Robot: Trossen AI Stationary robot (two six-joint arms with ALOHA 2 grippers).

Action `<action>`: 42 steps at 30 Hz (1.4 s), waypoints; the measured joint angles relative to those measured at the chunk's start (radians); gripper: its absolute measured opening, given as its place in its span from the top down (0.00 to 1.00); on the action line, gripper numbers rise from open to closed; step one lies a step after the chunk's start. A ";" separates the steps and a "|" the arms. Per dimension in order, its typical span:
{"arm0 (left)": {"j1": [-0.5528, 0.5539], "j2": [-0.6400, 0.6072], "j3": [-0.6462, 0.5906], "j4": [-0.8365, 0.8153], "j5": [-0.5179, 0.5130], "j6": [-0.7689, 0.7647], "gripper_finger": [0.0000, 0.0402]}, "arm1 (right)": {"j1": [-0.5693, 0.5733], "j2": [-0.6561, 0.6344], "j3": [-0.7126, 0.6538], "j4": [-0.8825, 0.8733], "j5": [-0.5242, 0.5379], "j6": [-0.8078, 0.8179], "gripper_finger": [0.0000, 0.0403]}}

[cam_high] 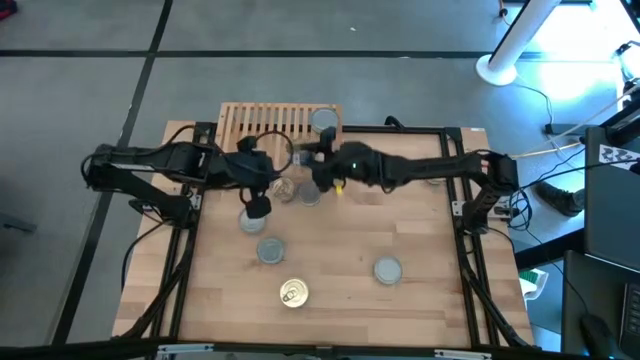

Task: Stack canned seafood by type on shelf
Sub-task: Put the blue tuna can on the shelf

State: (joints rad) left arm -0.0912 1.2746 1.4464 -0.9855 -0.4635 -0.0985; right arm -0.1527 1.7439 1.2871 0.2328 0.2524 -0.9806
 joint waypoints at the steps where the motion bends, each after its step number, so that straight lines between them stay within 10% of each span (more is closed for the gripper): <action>1: 0.007 0.008 -0.004 0.013 -0.007 0.010 0.94 | -0.018 0.000 0.002 0.000 -0.036 0.000 0.52; 42: 0.260 0.169 -0.132 0.396 -0.020 0.210 0.99 | -0.103 0.083 0.005 0.068 -0.159 -0.061 0.44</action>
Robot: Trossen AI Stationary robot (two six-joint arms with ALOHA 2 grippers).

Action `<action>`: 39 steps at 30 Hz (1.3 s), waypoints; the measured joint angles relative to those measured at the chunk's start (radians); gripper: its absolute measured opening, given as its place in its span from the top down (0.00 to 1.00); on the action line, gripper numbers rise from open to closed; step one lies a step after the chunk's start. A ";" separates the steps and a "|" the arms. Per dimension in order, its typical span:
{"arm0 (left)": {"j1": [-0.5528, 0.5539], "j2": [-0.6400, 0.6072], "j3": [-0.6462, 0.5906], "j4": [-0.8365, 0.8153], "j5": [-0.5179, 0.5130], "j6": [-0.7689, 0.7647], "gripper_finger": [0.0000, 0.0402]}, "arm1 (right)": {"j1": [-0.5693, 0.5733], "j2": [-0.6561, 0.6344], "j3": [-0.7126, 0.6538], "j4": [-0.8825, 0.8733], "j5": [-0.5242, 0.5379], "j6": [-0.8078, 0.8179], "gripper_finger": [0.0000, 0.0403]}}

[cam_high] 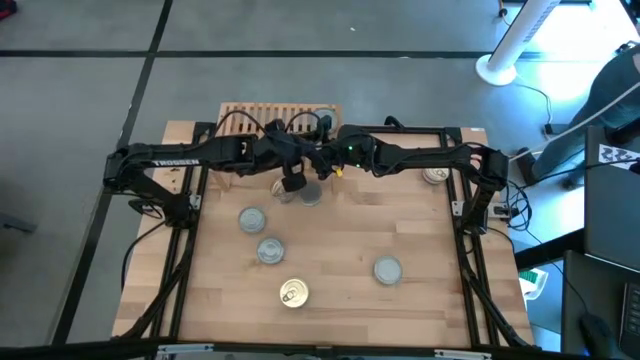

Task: Stack canned seafood by type on shelf
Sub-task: Put the blue tuna can on the shelf

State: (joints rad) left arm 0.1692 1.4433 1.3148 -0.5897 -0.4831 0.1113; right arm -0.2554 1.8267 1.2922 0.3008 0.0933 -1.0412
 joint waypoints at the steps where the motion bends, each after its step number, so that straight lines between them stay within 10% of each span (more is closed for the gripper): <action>1: 0.005 0.000 0.000 0.000 0.000 0.000 0.99 | 0.000 0.000 0.000 0.000 0.000 0.000 0.44; 39: 0.027 0.011 0.001 -0.049 0.001 -0.060 0.99 | 0.001 0.006 -0.005 0.048 0.053 0.122 0.44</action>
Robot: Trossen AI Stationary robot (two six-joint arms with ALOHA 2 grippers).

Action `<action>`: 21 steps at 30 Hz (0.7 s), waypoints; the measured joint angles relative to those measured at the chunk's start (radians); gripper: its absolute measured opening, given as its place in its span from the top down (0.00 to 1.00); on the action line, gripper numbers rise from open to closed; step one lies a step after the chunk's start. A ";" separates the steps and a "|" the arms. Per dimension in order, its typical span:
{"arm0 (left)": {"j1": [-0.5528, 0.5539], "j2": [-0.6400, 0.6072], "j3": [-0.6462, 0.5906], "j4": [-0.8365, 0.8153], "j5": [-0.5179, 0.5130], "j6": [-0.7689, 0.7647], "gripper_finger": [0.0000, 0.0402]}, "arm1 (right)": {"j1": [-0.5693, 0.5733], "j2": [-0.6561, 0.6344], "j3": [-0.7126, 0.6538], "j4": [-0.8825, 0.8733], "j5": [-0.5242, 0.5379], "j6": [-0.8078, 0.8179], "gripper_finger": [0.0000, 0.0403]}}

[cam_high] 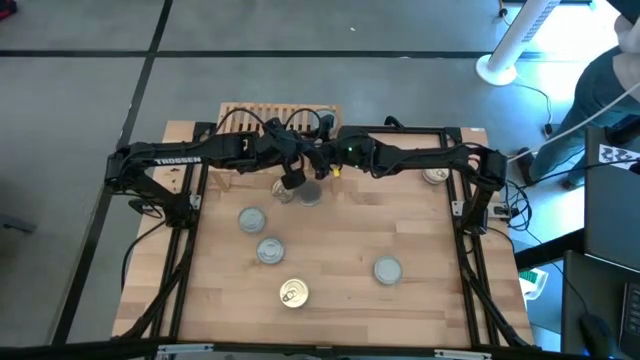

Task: Stack canned seafood by type on shelf
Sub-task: Put the blue tuna can on the shelf

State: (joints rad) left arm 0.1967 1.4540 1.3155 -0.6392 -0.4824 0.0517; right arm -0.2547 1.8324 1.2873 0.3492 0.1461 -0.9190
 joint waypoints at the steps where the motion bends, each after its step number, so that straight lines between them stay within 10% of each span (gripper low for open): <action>1: 0.000 0.000 0.000 0.000 0.000 0.000 0.99 | 0.000 0.000 0.000 0.001 0.016 0.003 0.44; 21: 0.027 0.000 0.000 0.045 0.006 0.018 0.99 | 0.000 0.000 0.000 0.005 0.053 0.029 0.27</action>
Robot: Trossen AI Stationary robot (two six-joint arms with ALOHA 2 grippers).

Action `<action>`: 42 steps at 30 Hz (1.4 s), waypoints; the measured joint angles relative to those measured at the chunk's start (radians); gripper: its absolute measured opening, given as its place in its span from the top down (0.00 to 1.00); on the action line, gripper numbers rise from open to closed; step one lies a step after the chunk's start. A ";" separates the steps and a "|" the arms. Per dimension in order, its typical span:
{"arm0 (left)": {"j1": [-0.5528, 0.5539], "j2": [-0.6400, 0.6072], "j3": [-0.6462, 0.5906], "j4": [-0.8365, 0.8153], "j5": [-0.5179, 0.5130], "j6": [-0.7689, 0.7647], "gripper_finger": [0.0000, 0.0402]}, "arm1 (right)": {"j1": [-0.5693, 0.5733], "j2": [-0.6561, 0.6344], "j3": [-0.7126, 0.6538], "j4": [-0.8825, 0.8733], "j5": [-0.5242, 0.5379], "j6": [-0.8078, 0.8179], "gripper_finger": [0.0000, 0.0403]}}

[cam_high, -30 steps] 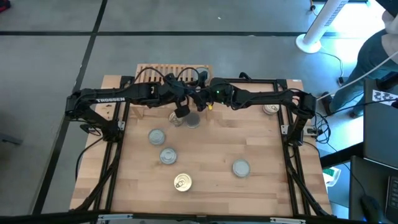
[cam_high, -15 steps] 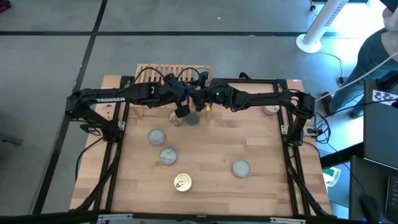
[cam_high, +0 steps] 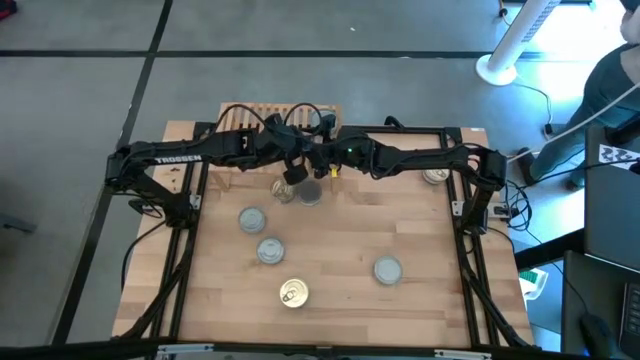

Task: Stack canned seafood by type on shelf
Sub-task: Put the blue tuna can on the shelf

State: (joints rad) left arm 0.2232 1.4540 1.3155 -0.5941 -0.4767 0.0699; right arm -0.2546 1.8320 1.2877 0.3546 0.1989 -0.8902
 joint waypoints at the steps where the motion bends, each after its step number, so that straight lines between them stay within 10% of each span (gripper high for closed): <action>1: 0.001 0.000 0.000 -0.016 0.001 -0.011 0.99 | 0.000 0.000 0.000 0.000 0.000 0.000 0.27; 27: -0.016 0.000 0.000 -0.105 0.004 -0.074 0.99 | 0.074 -0.043 0.002 -0.137 0.060 -0.005 0.32; 42: -0.029 0.005 0.000 0.026 0.106 -0.019 0.99 | 0.080 -0.306 0.002 -0.572 0.158 0.180 0.32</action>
State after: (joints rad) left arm 0.1944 1.4593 1.3159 -0.5682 -0.3706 0.0504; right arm -0.1745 1.5262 1.2896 -0.2176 0.3567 -0.7105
